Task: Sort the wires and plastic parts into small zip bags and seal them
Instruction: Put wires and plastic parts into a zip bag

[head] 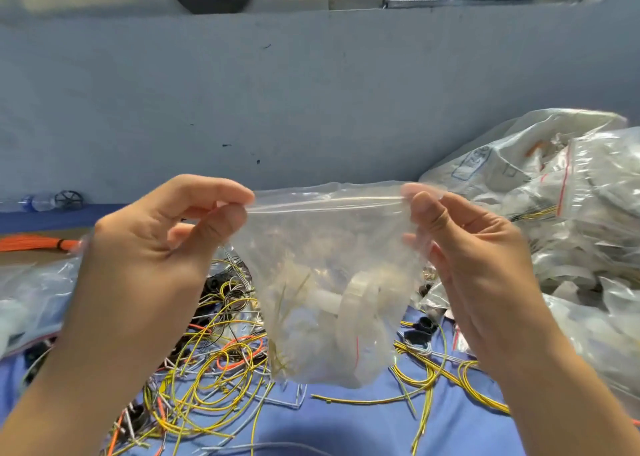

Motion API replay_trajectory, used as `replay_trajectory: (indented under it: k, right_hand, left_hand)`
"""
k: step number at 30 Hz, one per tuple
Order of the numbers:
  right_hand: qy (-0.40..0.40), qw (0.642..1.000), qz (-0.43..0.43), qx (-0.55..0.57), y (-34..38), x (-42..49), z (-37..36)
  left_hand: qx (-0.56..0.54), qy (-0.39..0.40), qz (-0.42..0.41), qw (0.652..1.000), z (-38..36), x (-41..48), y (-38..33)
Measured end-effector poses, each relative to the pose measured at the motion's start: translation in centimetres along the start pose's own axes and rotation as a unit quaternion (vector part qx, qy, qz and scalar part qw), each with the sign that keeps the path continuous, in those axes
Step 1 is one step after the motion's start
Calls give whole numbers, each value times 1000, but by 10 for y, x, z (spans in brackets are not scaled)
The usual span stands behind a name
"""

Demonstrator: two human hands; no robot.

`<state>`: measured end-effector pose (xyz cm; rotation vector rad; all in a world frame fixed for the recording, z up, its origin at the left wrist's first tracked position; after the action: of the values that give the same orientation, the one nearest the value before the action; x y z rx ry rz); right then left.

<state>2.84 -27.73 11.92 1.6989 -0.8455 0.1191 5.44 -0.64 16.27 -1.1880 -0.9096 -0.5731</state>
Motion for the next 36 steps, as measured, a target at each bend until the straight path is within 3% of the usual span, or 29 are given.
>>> replay_trajectory:
  k: [5, 11, 20, 26, 28, 30, 32, 34, 36]
  right_hand:
    - [2, 1000, 12, 16, 6, -1, 4]
    - [-73, 991, -112, -21, -49, -8, 21]
    - [-81, 988, -134, -5, -59, -11, 20]
    - [-58, 990, -128, -19, -57, -13, 20]
    - [-57, 991, -80, -92, -48, -11, 21]
    - [-59, 956, 54, -282, -22, -9, 16]
    - [-15, 873, 205, -442, 5, -17, -13]
    - [52, 819, 269, -505, 11, -26, -41]
    - [98, 792, 276, -536, 8, -32, -55]
  left_hand:
    - [-138, 9, 73, 988, -10, 0, 12]
    - [-140, 83, 170, 972, -44, -26, 48]
    - [-198, 103, 306, 925, -64, -50, 82]
    - [-180, 90, 308, 930, -68, -53, 80]
    - [-171, 82, 297, 936, -68, -52, 77]
    - [-160, 79, 286, 941, -67, -52, 72]
    - [-144, 100, 265, 948, -70, -51, 64]
    - [-113, 133, 226, 958, -74, -50, 55]
    - [-97, 149, 186, 966, -77, -49, 42]
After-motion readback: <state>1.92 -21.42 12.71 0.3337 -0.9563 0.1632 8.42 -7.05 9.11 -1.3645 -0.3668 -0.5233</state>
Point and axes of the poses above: each hand's wrist, its own x-axis towards the middle knuckle, its own z-axis out of the back of the hand, y = z × x, the point moved 10 cm from there along x, towards the middle knuckle, and after that the axes turned 9 degrees about -y, right-handed, at the moved point
